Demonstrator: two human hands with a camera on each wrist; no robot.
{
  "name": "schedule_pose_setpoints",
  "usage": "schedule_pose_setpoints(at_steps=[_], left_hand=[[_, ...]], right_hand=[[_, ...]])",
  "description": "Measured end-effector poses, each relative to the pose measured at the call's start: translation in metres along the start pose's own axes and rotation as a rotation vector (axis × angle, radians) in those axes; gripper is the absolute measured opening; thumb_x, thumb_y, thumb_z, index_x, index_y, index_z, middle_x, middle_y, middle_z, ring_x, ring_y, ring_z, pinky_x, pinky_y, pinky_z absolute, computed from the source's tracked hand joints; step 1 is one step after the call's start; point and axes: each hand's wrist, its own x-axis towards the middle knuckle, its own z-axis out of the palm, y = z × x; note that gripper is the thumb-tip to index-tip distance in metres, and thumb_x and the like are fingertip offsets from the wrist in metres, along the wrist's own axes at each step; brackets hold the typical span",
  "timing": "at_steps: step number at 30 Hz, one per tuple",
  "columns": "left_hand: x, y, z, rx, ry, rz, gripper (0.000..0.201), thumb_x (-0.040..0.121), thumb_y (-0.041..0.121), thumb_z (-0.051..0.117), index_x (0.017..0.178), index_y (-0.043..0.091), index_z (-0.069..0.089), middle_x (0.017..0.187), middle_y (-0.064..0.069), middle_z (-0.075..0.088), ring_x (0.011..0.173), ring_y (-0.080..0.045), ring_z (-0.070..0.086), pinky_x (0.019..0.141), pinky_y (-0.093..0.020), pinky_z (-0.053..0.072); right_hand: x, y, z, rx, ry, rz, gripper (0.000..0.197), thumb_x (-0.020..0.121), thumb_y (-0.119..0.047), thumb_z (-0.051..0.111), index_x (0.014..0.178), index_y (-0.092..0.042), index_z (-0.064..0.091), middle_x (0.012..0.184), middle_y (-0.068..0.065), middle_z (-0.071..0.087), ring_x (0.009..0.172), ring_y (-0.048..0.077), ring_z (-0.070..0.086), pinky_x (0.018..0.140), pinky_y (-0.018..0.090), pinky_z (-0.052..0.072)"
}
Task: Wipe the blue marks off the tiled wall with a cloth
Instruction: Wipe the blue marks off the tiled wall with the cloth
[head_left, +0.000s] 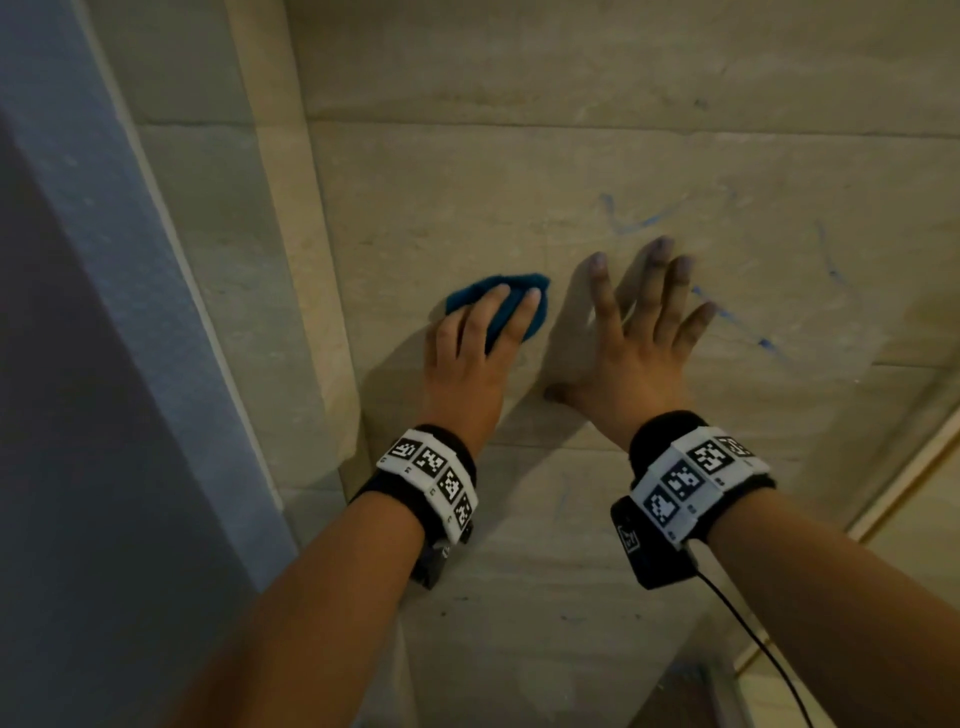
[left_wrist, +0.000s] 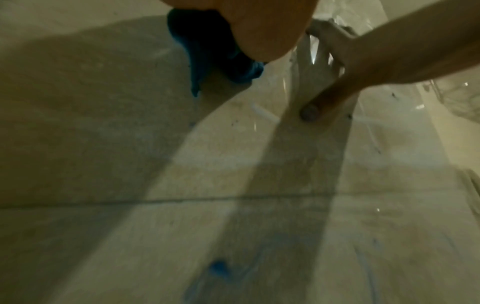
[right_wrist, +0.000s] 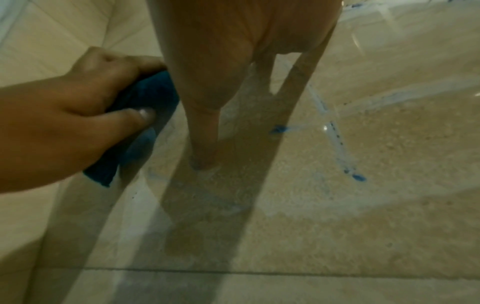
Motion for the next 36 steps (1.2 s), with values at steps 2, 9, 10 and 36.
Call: schedule_pose_setpoints(at_steps=[2,9,10,36], left_hand=[[-0.013,0.0,0.005,0.018,-0.032,0.068,0.072,0.077,0.0,0.048,0.142,0.026,0.03,0.14,-0.003,0.028,0.11,-0.029,0.036,0.094,-0.045,0.045],[-0.053,-0.003,0.007,0.083,-0.115,0.207,0.066,0.079,0.0,0.039,0.14,0.023,0.034,0.138,-0.004,0.033,0.107,-0.028,0.037,0.096,-0.04,0.031],[-0.053,-0.005,0.006,0.097,-0.117,0.234,0.069,0.077,0.002,0.049,0.14,0.023,0.033,0.138,-0.005,0.033,0.108,-0.028,0.038,0.096,-0.041,0.032],[-0.035,-0.007,0.0,0.017,-0.09,-0.212,0.104,0.054,-0.01,0.081,0.14,0.023,0.033,0.133,-0.011,0.031,0.11,-0.038,0.032,0.08,-0.054,0.052]], right_hand=[[0.0,0.001,0.003,0.004,0.036,-0.007,0.136,0.055,-0.06,0.081,0.148,-0.033,-0.014,0.154,0.022,-0.017,0.139,0.036,-0.02,0.101,0.057,-0.024],[0.001,0.004,0.01,0.006,0.127,-0.036,0.126,0.059,-0.063,0.077,0.151,-0.027,-0.003,0.154,0.027,-0.005,0.139,0.044,-0.01,0.102,0.058,-0.021],[0.001,0.004,0.01,0.006,0.123,-0.035,0.127,0.059,-0.062,0.078,0.151,-0.027,-0.002,0.154,0.027,-0.006,0.139,0.044,-0.011,0.103,0.06,-0.02],[0.001,0.002,0.004,-0.009,0.025,-0.002,0.143,0.047,-0.06,0.084,0.149,-0.03,-0.011,0.153,0.022,-0.018,0.139,0.039,-0.019,0.104,0.069,-0.009]])
